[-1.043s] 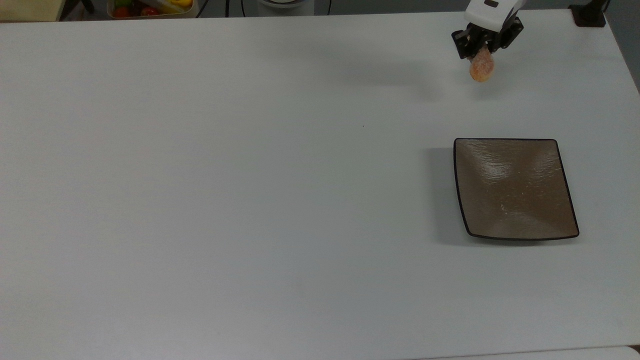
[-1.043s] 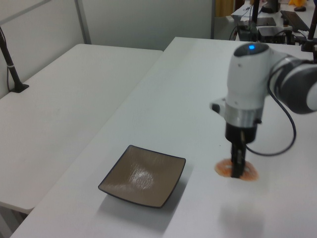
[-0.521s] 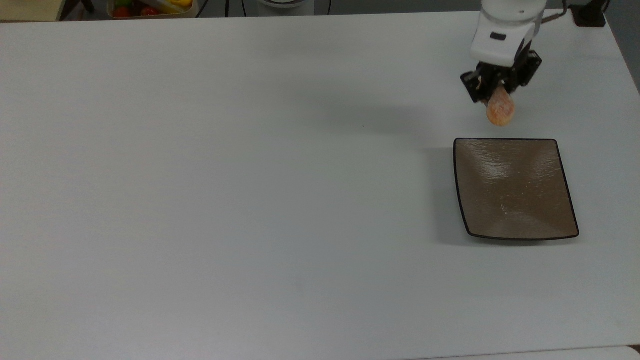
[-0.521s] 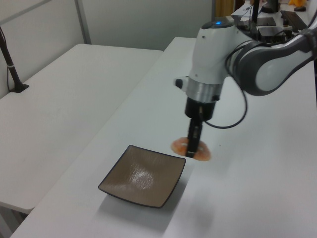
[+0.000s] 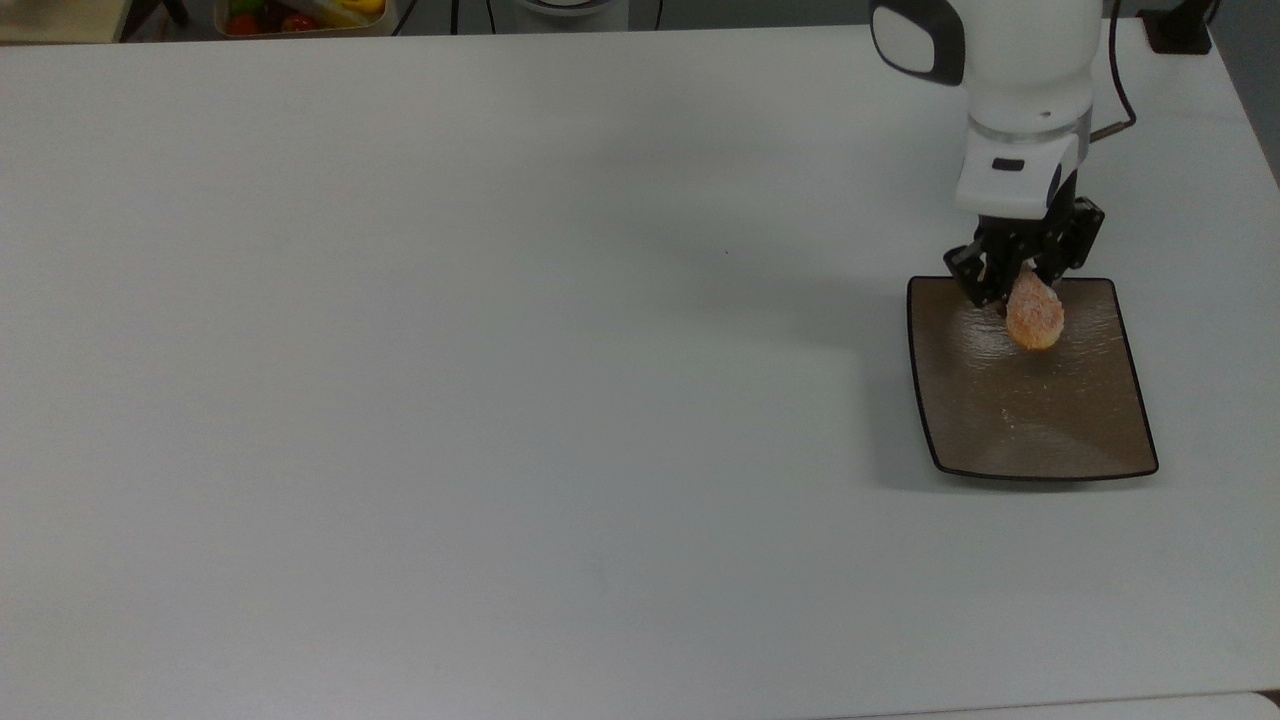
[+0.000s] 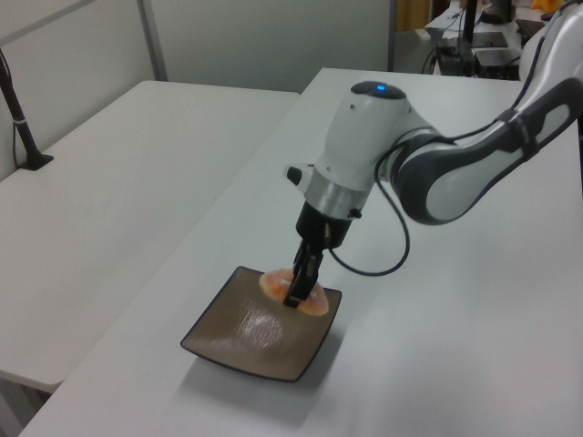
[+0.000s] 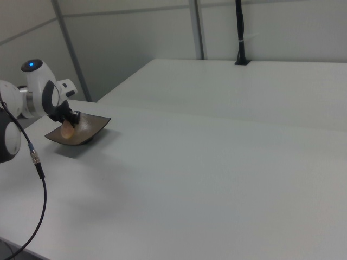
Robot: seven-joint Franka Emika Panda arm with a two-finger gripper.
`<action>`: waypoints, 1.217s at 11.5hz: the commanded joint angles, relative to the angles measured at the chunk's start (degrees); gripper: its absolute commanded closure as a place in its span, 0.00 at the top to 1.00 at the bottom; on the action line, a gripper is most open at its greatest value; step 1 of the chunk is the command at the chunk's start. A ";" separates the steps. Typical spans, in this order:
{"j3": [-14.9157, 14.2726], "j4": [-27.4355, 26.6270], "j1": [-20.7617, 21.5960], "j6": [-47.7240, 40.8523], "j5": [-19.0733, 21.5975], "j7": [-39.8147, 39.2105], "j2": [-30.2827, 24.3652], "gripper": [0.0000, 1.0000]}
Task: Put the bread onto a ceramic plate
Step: 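Lower the bread roll onto the plate and open the gripper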
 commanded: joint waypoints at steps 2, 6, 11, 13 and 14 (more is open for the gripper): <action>-1.63 4.94 1.09 8.82 -1.23 -1.00 7.13 0.36; -2.42 8.21 1.18 12.50 -1.32 -0.83 11.53 0.59; -2.42 6.90 1.26 12.79 -2.10 0.75 9.62 1.00; -2.42 2.52 1.00 12.26 -2.20 1.63 3.22 1.00; -2.51 -0.73 0.56 10.96 -2.20 3.20 -0.90 1.00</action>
